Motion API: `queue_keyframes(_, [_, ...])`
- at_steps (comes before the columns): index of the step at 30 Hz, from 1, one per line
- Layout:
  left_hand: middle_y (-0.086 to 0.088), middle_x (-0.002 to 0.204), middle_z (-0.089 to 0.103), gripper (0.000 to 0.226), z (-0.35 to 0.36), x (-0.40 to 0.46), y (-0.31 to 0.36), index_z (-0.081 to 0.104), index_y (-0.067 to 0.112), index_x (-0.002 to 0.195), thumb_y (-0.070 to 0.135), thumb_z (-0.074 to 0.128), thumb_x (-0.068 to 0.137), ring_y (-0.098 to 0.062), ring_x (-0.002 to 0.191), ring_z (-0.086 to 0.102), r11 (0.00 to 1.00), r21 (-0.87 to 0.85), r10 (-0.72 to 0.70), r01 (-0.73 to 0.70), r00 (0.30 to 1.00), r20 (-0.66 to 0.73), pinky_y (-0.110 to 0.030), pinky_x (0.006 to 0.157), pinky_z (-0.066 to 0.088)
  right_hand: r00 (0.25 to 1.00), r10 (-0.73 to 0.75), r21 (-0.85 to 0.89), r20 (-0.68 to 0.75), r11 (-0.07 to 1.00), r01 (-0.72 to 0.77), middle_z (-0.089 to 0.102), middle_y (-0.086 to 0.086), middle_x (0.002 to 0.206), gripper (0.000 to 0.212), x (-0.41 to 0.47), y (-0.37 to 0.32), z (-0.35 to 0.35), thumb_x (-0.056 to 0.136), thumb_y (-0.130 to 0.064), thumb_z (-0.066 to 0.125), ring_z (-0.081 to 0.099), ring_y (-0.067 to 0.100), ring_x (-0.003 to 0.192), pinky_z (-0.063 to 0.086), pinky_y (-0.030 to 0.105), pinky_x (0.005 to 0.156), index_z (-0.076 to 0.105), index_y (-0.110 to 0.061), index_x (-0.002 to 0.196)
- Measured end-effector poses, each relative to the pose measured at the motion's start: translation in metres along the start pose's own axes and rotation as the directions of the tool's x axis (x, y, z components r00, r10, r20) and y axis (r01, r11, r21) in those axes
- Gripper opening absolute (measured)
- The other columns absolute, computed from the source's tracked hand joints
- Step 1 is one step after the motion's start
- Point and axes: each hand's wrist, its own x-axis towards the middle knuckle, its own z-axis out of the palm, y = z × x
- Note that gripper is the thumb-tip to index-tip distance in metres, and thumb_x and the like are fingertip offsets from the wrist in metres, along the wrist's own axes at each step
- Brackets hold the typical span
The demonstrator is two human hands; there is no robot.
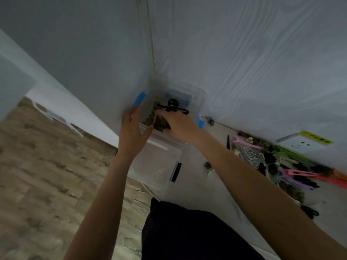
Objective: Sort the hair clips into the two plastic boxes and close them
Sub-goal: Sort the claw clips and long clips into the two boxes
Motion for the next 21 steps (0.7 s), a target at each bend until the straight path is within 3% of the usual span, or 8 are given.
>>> queue_keyframes(3, [-0.019, 0.137, 0.041, 0.063, 0.002, -0.001, -0.001, 0.038, 0.006, 0.138, 0.019, 0.067, 0.083, -0.031, 0.125, 0.041, 1.000, -0.009, -0.009, 0.009, 1.000, -0.010, -0.037, 0.104, 0.037, 0.983, 0.100, 0.262, -0.153, 0.963, -0.057, 0.062, 0.016, 0.116, 0.043, -0.010, 0.001, 0.007, 0.090, -0.014, 0.055, 0.061, 0.027, 0.101, 0.050, 0.035, 0.086, 0.043, -0.010, 0.131])
queue_keyframes(5, [-0.018, 0.136, 0.042, 0.063, 0.002, -0.001, -0.002, 0.040, 0.006, 0.136, 0.017, 0.069, 0.082, -0.030, 0.124, 0.041, 0.999, -0.045, -0.021, 0.020, 1.000, -0.023, -0.036, 0.103, 0.037, 0.971, 0.117, 0.327, -0.207, 0.944, -0.044, 0.063, 0.016, 0.117, 0.035, -0.011, 0.002, 0.011, 0.089, -0.008, 0.056, 0.061, 0.027, 0.104, 0.048, 0.032, 0.091, 0.053, -0.006, 0.124])
queue_keyframes(7, [-0.017, 0.136, 0.042, 0.063, 0.001, 0.000, -0.001, 0.041, 0.006, 0.135, 0.015, 0.071, 0.080, -0.029, 0.124, 0.042, 0.998, -0.062, -0.033, 0.031, 0.999, -0.032, -0.033, 0.102, 0.036, 0.980, 0.072, 0.310, -0.185, 0.951, -0.011, 0.060, 0.017, 0.124, 0.036, -0.008, 0.001, 0.013, 0.092, -0.003, 0.048, 0.058, 0.027, 0.110, 0.043, 0.026, 0.093, 0.052, -0.005, 0.128])
queue_keyframes(10, [-0.018, 0.136, 0.042, 0.061, 0.002, 0.000, 0.001, 0.042, 0.006, 0.135, 0.014, 0.070, 0.081, -0.029, 0.123, 0.042, 0.997, -0.066, -0.040, 0.038, 0.999, -0.029, -0.031, 0.102, 0.034, 0.995, -0.013, 0.253, -0.098, 0.967, 0.038, 0.051, 0.019, 0.135, 0.043, 0.001, -0.005, 0.011, 0.096, 0.000, 0.037, 0.054, 0.031, 0.115, 0.043, 0.032, 0.100, 0.040, -0.007, 0.138])
queue_keyframes(14, [-0.021, 0.133, 0.046, 0.054, 0.004, -0.003, 0.004, 0.045, 0.004, 0.133, 0.016, 0.064, 0.084, -0.034, 0.122, 0.042, 1.000, 0.018, -0.001, 0.001, 1.000, -0.024, -0.036, 0.104, 0.035, 0.997, 0.014, 0.175, -0.079, 0.985, 0.000, 0.059, 0.017, 0.123, 0.045, -0.006, -0.003, 0.010, 0.097, -0.005, 0.036, 0.059, 0.028, 0.102, 0.043, 0.023, 0.081, 0.036, -0.013, 0.141])
queue_keyframes(16, [-0.019, 0.128, 0.052, 0.048, 0.006, -0.004, 0.010, 0.050, 0.006, 0.128, 0.016, 0.060, 0.082, -0.036, 0.118, 0.045, 0.993, 0.093, 0.077, -0.073, 0.996, -0.044, -0.039, 0.101, 0.036, 0.987, 0.057, 0.243, -0.147, 0.970, -0.020, 0.061, 0.015, 0.121, 0.041, -0.022, -0.001, 0.010, 0.097, -0.007, 0.037, 0.059, 0.026, 0.103, 0.040, 0.021, 0.079, 0.043, -0.012, 0.137])
queue_keyframes(19, [-0.014, 0.118, 0.059, 0.036, 0.013, -0.004, 0.032, 0.058, 0.009, 0.117, 0.011, 0.058, 0.082, -0.029, 0.109, 0.049, 0.986, 0.093, 0.146, -0.139, 0.987, -0.062, -0.031, 0.094, 0.037, 0.930, 0.124, 0.414, -0.347, 0.910, 0.033, 0.063, 0.016, 0.119, 0.035, -0.060, 0.005, 0.007, 0.094, -0.004, 0.042, 0.060, 0.025, 0.106, 0.043, 0.026, 0.091, 0.054, -0.005, 0.126])
queue_keyframes(21, [-0.011, 0.111, 0.062, 0.029, 0.023, -0.006, 0.057, 0.060, 0.009, 0.112, 0.013, 0.055, 0.084, -0.026, 0.103, 0.053, 0.970, 0.066, 0.237, -0.234, 0.970, -0.049, -0.031, 0.090, 0.041, 0.878, 0.180, 0.433, -0.443, 0.901, 0.034, 0.063, 0.013, 0.120, 0.033, -0.095, 0.019, 0.004, 0.092, -0.004, 0.045, 0.060, 0.022, 0.108, 0.044, 0.027, 0.096, 0.056, -0.005, 0.123])
